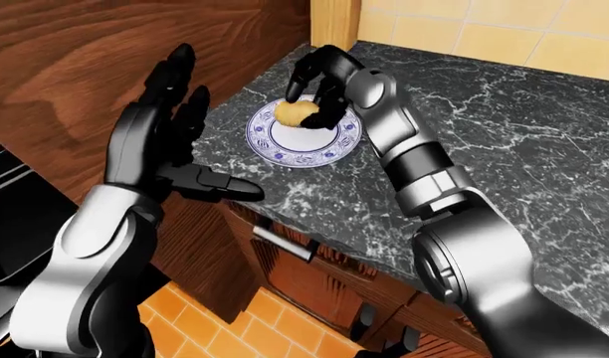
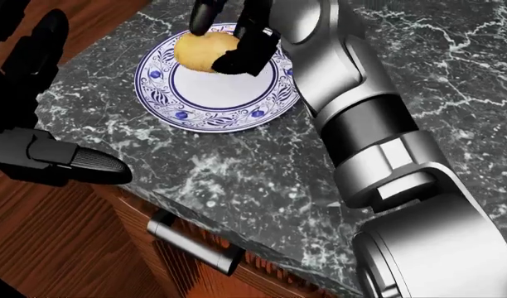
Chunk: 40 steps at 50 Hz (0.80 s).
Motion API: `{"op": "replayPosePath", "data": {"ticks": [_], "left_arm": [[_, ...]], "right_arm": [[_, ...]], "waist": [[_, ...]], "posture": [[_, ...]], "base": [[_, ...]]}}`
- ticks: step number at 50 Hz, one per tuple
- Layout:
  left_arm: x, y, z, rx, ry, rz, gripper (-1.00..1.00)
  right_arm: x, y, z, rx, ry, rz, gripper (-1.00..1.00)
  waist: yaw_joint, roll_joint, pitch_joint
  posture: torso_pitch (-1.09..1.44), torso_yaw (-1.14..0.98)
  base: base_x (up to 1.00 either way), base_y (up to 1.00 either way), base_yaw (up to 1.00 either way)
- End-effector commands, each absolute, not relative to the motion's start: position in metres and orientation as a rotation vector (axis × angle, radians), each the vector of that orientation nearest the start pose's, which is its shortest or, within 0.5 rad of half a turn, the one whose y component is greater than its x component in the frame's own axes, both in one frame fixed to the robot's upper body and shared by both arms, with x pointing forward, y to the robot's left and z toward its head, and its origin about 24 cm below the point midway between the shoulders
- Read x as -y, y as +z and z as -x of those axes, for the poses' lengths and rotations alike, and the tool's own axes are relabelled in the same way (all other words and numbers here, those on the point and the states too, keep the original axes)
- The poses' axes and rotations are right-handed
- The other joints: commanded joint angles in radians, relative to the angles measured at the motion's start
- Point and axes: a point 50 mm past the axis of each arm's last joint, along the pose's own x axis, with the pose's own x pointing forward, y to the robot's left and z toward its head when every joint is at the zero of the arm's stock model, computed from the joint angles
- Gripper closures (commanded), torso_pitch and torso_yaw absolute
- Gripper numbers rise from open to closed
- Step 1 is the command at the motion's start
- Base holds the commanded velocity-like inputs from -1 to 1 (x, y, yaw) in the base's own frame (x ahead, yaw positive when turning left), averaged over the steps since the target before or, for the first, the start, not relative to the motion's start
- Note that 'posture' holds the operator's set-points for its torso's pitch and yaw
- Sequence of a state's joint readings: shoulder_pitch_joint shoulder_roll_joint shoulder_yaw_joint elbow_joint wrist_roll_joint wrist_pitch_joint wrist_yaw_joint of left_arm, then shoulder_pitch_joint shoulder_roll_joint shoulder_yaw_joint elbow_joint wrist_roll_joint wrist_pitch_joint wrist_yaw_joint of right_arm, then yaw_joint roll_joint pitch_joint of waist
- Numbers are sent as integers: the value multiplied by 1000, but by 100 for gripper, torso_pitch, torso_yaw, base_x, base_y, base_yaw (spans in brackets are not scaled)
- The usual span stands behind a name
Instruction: Pick the potato from the oven and place it on the plate on the counter.
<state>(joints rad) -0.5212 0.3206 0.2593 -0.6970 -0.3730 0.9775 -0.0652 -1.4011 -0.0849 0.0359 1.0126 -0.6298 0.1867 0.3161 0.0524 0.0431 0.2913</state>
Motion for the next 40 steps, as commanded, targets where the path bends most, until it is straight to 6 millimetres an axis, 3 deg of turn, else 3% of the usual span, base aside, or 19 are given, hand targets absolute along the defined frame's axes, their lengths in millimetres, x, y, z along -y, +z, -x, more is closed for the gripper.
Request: {"op": "replayPosePath", "data": {"ticks": [1, 8, 14, 22, 31, 40], "left_arm": [[-176, 261, -255, 339, -178, -68, -100], [-176, 261, -255, 340, -177, -69, -100], [-175, 261, -255, 341, -179, -70, -100], [-173, 264, -253, 347, -181, -71, -100], [-172, 267, -252, 350, -182, -74, -100], [-167, 273, -252, 357, -188, -80, -100]], "right_arm": [[50, 300, -414, 245, 306, 905, 38], [54, 299, -414, 230, 293, 932, 33], [57, 310, -411, 243, 283, 933, -6], [59, 318, -408, 253, 279, 940, -28], [80, 341, -392, 293, 239, 937, -29], [112, 345, -363, 313, 192, 931, -34]], "waist": [[-1, 5, -36], [5, 6, -39], [9, 5, -41], [6, 2, -45], [2, -4, -43], [-1, -14, -47]], "posture": [[140, 0], [140, 0], [140, 0], [140, 0], [140, 0], [140, 0]], "base": [[0, 0, 0], [0, 0, 0], [0, 0, 0], [0, 0, 0], [0, 0, 0], [0, 0, 0]]}}
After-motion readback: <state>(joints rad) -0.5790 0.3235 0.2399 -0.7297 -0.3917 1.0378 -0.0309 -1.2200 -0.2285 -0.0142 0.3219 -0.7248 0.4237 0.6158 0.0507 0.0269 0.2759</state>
